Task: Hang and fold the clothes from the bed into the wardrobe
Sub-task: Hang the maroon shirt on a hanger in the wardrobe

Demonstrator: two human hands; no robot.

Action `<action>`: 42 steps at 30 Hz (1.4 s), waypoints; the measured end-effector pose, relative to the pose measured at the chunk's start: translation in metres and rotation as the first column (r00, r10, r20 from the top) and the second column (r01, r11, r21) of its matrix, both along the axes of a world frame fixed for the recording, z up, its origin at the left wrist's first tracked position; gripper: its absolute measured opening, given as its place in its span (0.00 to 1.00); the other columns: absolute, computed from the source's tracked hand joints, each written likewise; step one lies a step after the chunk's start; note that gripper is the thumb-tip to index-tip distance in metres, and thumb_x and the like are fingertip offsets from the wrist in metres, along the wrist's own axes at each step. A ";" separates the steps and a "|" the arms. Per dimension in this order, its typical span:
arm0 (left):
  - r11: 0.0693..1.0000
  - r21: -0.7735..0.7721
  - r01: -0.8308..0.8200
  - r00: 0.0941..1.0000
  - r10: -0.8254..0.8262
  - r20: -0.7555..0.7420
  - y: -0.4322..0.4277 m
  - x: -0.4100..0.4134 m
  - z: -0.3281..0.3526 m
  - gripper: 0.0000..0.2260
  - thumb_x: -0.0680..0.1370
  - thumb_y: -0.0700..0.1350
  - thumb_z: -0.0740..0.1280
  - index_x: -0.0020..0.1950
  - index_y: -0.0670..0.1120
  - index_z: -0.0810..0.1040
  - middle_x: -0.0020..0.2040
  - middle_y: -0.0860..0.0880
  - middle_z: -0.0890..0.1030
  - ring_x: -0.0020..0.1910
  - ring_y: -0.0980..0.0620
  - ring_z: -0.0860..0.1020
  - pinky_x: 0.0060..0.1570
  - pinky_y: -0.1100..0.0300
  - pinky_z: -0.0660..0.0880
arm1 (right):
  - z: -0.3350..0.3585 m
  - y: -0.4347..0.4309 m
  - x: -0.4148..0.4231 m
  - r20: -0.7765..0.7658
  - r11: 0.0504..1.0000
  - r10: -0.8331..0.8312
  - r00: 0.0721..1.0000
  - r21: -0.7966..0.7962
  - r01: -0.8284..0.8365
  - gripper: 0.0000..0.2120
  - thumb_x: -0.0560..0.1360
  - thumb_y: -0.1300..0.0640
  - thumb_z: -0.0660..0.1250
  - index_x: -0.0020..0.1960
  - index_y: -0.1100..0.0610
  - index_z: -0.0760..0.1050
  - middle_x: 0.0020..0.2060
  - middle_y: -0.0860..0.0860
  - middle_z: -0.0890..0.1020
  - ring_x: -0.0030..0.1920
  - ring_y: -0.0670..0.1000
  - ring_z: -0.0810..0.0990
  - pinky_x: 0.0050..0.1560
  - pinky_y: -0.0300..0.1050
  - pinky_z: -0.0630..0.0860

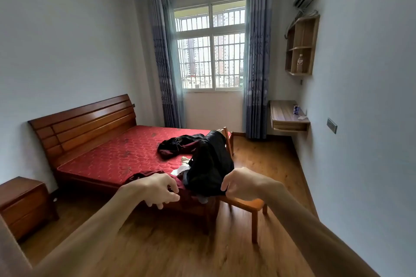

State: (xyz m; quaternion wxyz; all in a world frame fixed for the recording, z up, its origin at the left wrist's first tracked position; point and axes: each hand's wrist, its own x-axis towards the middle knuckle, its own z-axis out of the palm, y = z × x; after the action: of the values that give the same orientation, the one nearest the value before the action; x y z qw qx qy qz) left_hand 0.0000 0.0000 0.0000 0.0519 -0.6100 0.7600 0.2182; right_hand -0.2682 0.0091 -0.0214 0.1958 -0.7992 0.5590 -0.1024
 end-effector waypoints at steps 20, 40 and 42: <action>0.994 0.005 0.113 0.994 -0.113 0.004 -0.019 -0.040 -0.009 0.18 0.79 0.56 0.67 0.68 0.54 0.75 0.56 0.51 0.81 0.48 0.56 0.83 0.55 0.59 0.79 | -0.009 -0.015 0.001 0.087 0.999 0.027 0.996 -0.037 -0.024 0.17 0.77 0.58 0.66 0.66 0.52 0.77 0.59 0.50 0.82 0.55 0.50 0.82 0.56 0.43 0.80; 0.996 0.087 0.022 0.997 -0.016 -0.080 -0.210 0.079 -0.066 0.18 0.79 0.56 0.66 0.68 0.52 0.75 0.55 0.53 0.82 0.48 0.58 0.84 0.49 0.65 0.76 | -0.049 -0.210 0.087 0.048 0.997 -0.029 0.998 0.067 0.026 0.19 0.76 0.60 0.62 0.65 0.50 0.78 0.56 0.49 0.82 0.53 0.49 0.82 0.55 0.45 0.82; 0.994 0.107 0.005 0.996 0.004 -0.089 -0.231 0.090 -0.077 0.18 0.80 0.55 0.66 0.68 0.52 0.75 0.54 0.53 0.83 0.48 0.58 0.84 0.47 0.66 0.77 | -0.057 -0.230 0.098 0.061 0.998 -0.036 0.997 0.053 0.032 0.18 0.77 0.60 0.61 0.65 0.50 0.78 0.56 0.48 0.82 0.53 0.49 0.82 0.54 0.43 0.81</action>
State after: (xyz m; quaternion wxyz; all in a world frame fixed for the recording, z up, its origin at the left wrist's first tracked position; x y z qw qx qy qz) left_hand 0.0904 -0.2305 -0.0775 0.0507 -0.5958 0.7489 0.2857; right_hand -0.1701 -0.2207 -0.0782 0.2319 -0.7807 0.5686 -0.1161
